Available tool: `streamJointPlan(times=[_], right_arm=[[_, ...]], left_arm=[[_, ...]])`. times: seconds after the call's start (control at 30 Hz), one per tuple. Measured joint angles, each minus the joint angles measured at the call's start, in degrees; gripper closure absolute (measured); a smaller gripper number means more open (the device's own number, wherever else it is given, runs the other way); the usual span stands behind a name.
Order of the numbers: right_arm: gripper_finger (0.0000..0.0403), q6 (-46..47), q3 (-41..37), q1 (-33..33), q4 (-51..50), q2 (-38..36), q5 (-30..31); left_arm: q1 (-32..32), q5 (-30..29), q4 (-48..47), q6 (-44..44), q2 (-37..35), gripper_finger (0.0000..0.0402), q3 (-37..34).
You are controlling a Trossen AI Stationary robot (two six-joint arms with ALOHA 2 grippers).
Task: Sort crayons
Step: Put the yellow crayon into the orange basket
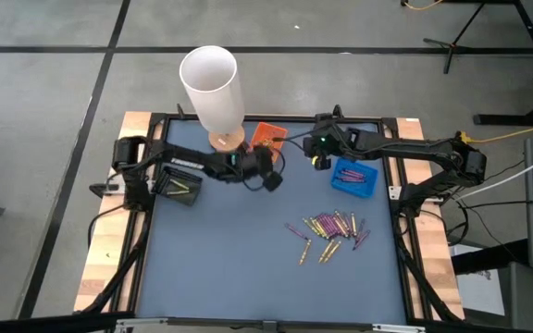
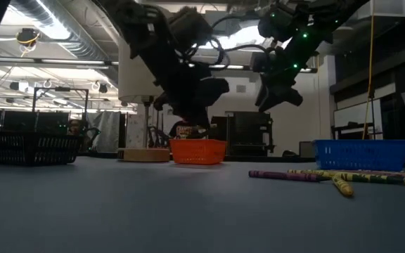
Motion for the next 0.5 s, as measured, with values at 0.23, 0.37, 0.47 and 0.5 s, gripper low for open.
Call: streamJointPlan(times=[0.23,0.37,0.47,0.5], right_arm=[[0.0267,7.0,0.0,0.0,-3.5,0.0,-6.6],[0.0267,12.2,0.0,0.0,-4.9,0.0,-13.1],[0.0267,15.6,0.0,0.0,-5.7,0.0,-18.1],[0.0267,16.5,0.0,0.0,-6.0,0.0,-19.7]], left_arm=[[7.4,0.0,2.1,0.0,0.0,0.0397,0.0],[10.3,0.4,3.6,-0.2,0.0,0.0397,0.0],[11.8,0.6,3.6,-0.2,0.0,0.0397,0.0],[12.1,0.7,3.6,-0.2,0.0,0.0397,0.0]])
